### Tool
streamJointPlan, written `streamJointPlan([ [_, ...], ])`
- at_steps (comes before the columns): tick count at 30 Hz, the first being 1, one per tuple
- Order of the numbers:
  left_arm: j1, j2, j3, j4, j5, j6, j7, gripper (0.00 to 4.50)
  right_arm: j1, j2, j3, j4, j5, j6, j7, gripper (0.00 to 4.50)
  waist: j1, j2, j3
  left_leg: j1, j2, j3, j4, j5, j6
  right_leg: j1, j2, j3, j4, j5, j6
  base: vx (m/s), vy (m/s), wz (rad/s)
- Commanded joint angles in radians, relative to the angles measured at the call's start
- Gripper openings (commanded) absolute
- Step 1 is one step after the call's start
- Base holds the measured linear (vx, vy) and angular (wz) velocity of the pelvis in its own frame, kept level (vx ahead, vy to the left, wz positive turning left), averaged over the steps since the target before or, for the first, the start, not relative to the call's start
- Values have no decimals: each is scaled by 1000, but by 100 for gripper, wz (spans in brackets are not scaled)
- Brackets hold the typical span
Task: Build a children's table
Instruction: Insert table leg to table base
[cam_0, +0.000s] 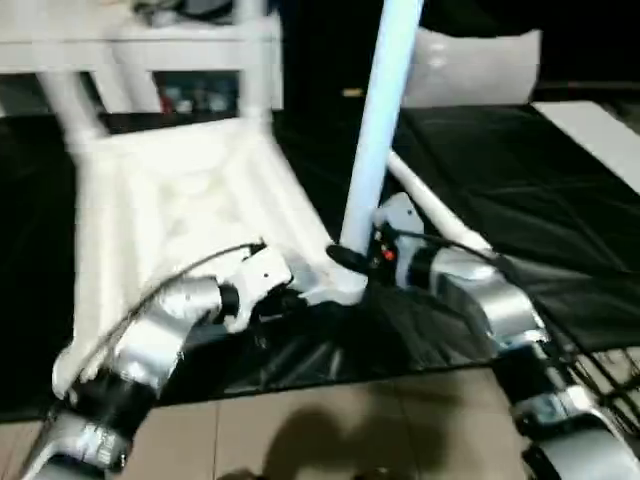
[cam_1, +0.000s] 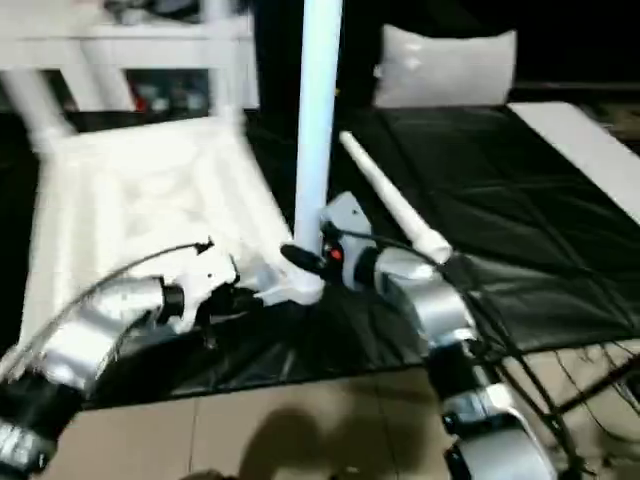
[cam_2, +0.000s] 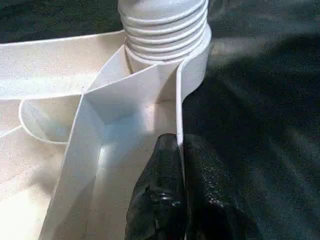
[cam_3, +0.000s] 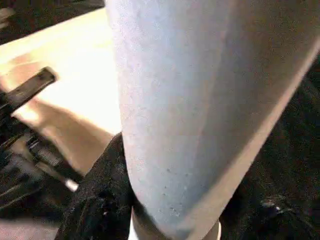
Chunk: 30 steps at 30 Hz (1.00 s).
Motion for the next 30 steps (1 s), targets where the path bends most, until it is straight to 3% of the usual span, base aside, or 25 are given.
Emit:
streamJointPlan([
  [1, 41, -32, -1, -140, -5, 82, 28, 0, 25, -15, -18, 155, -85, 59, -116, 188, 0, 0, -27, 28, 73, -63, -78, -566, -37, -3, -122, 50, -133, -746, -53, 0, 0, 0],
  [2, 51, -54, -7, -184, 5, 123, 54, 0, 18, -6, -23, 164, -83, 55, -125, 188, 0, 9, -26, 26, 75, -66, -82, -580, -39, 2, -123, 39, -134, -737, -45, 0, 0, 0],
  [3, 56, -75, -16, -215, 16, 151, 75, 0, 11, 2, -28, 171, -80, 53, -133, 188, -5, 6, -26, 28, 79, -65, -83, -593, -44, 3, -122, 37, -135, -730, -42, 0, 0, 0],
  [5, 48, -116, -47, -261, 44, 206, 123, 0, -1, 18, -38, 190, -73, 53, -159, 188, -10, 15, -27, 35, 83, -71, -90, -651, -56, 4, -115, 26, -139, -673, -43, 0, 0, 0],
  [9, 21, -155, -65, -258, 61, 233, 176, 0, -8, 34, -48, 201, -57, 54, -172, 188, -17, 18, -26, 43, 80, -70, -91, -700, -62, 0, -115, 19, -145, -651, -43, 0, 0, 0],
  [10, 19, -156, -68, -259, 64, 238, 182, 0, -9, 36, -49, 204, -55, 51, -173, 188, -19, 20, -25, 46, 80, -72, -91, -716, -65, 0, -115, 15, -146, -644, -42, 0, 0, 0],
  [11, 15, -157, -72, -260, 69, 247, 188, 0, -11, 38, -49, 208, -53, 47, -174, 188, -19, 23, -25, 41, 79, -74, -93, -721, -64, 5, -116, 13, -144, -642, -38, 0, 0, 0],
  [14, 17, -154, -66, -269, 81, 268, 193, 0, -13, 47, -59, 216, -46, 38, -179, 188, -23, 22, -22, 45, 77, -73, -91, -739, -62, 1, -120, 2, -153, -682, -21, 0, 0, 0],
  [15, 18, -153, -65, -272, 83, 273, 194, 0, -13, 49, -63, 218, -44, 38, -181, 188, -22, 28, -20, 46, 77, -75, -91, -744, -64, 1, -121, 0, -153, -688, -19, 0, 0, 0],
  [17, 22, -144, -58, -277, 92, 287, 205, 0, -19, 56, -76, 233, -40, 23, -192, 188, -26, 25, -18, 46, 76, -76, -90, -753, -62, 1, -121, -9, -159, -706, -6, 0, 0, 0],
  [19, 20, -140, -58, -276, 91, 290, 210, 0, -22, 57, -78, 239, -40, 18, -195, 188, -28, 30, -13, 47, 78, -78, -95, -783, -63, -1, -118, -16, -159, -707, -2, 0, 0, 0],
  [20, 19, -136, -57, -276, 89, 292, 210, 0, -24, 58, -81, 243, -35, 17, -188, 223, -30, 32, -11, 47, 79, -79, -100, -809, -66, 3, -113, -27, -157, -701, 5, 0, 0, 0],
  [21, 18, -133, -54, -275, 88, 294, 211, 0, -25, 59, -83, 246, -31, 16, -185, 244, -30, 36, -11, 46, 83, -80, -106, -829, -71, 7, -110, -32, -152, -685, 4, 0, 0, 0],
  [22, 16, -131, -49, -275, 86, 297, 209, 0, -26, 60, -85, 249, -28, 10, -177, 258, -27, 46, -9, 15, 103, -83, -147, -908, -95, 37, -100, -24, -97, -580, -18, 0, 0, 0],
  [23, 16, -130, -48, -276, 86, 298, 209, 0, -27, 60, -85, 250, -28, 8, -175, 258, -19, 41, -15, 2, 112, -82, -160, -910, -98, 51, -101, -2, -57, -513, -37, 0, 0, 0],
  [24, 15, -130, -46, -276, 86, 300, 210, 0, -27, 60, -85, 251, -29, 3, -174, 271, -10, 39, -14, 6, 111, -74, -167, -911, -103, 39, -101, 10, -60, -500, -52, 0, 0, 0],
  [25, 11, -132, -38, -269, 85, 300, 214, 0, -28, 59, -86, 254, -32, -15, -172, 284, -6, 9, -11, 75, 56, -52, -73, -756, -73, -43, -141, 9, -168, -711, -46, 0, 0, 0],
  [26, 11, -132, -38, -269, 85, 300, 214, 0, -28, 59, -86, 254, -32, -15, -172, 284, -3, 0, -8, 70, 39, -50, -44, -638, -38, -37, -155, 3, -187, -811, -13, 0, 0, 0],
  [27, 6, -133, -33, -258, 85, 296, 216, 0, -28, 56, -86, 255, -34, -31, -169, 296, 3, 1, -7, 54, 35, -52, -32, -525, -11, -13, -173, 4, -196, -869, 7, 0, 0, 0],
  [28, 5, -133, -32, -252, 85, 293, 217, 0, -27, 54, -86, 255, -36, -36, -168, 306, 18, 6, -11, 11, 50, -57, -55, -394, 13, 34, -174, 5, -180, -831, 22, 77, -5, -21],
  [29, 1, -132, -30, -242, 86, 287, 217, 0, -26, 50, -87, 254, -36, -48, -163, 316, 23, 18, -20, 1, 77, -65, -84, -395, 6, 38, -150, -3, -154, -678, 0, 90, 16, -13],
  [30, -4, -128, -28, -226, 87, 278, 219, 0, -23, 45, -90, 253, -35, -65, -155, 316, 22, 27, -26, 8, 98, -71, -98, -433, -15, 32, -137, 4, -132, -501, -50, 90, 16, -13],
])
